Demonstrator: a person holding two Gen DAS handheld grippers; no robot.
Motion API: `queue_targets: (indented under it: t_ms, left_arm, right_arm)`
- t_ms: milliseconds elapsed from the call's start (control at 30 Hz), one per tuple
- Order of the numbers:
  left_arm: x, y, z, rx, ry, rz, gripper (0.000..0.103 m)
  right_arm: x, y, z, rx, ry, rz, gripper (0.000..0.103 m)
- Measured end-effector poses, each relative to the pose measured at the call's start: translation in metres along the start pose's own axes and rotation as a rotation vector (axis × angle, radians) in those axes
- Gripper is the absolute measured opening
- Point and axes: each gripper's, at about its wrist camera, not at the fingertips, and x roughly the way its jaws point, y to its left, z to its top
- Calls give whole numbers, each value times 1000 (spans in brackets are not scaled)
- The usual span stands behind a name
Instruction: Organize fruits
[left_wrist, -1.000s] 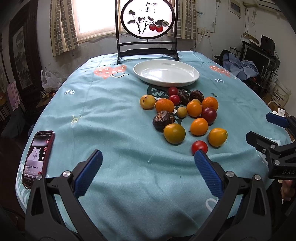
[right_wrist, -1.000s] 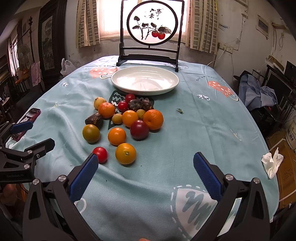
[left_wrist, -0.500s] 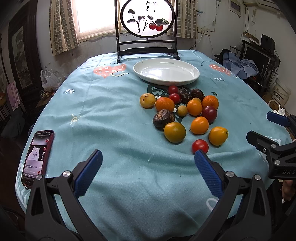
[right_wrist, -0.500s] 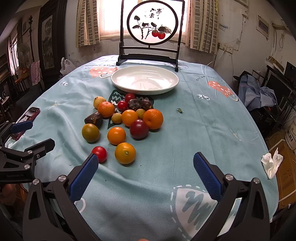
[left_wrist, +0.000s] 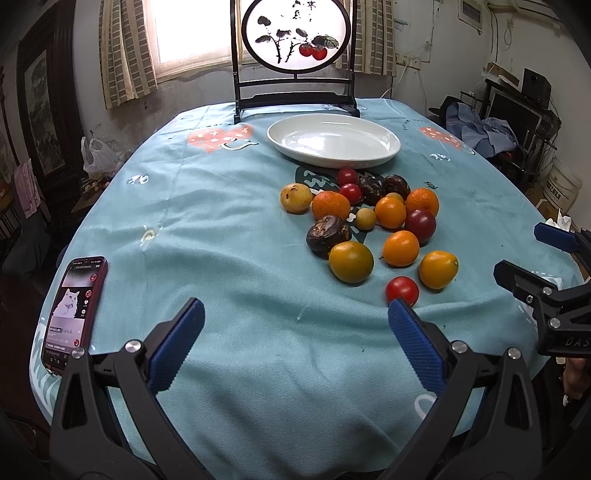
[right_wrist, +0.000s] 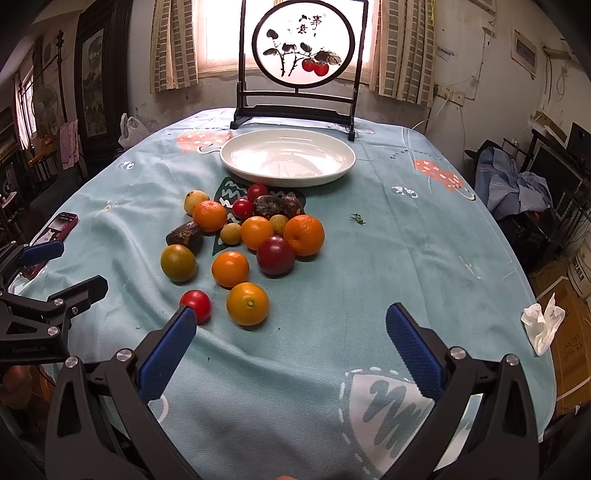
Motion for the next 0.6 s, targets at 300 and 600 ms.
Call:
queue_targets:
  t_ms: [300,600]
  left_arm:
    - [1,0,0,0,2,-1,101]
    - [8,3,-4,-5,9,2,101]
  right_arm:
    - [1,-2,-1,2,7,-1,102]
    - [4,-4,-2,1,14,0,102]
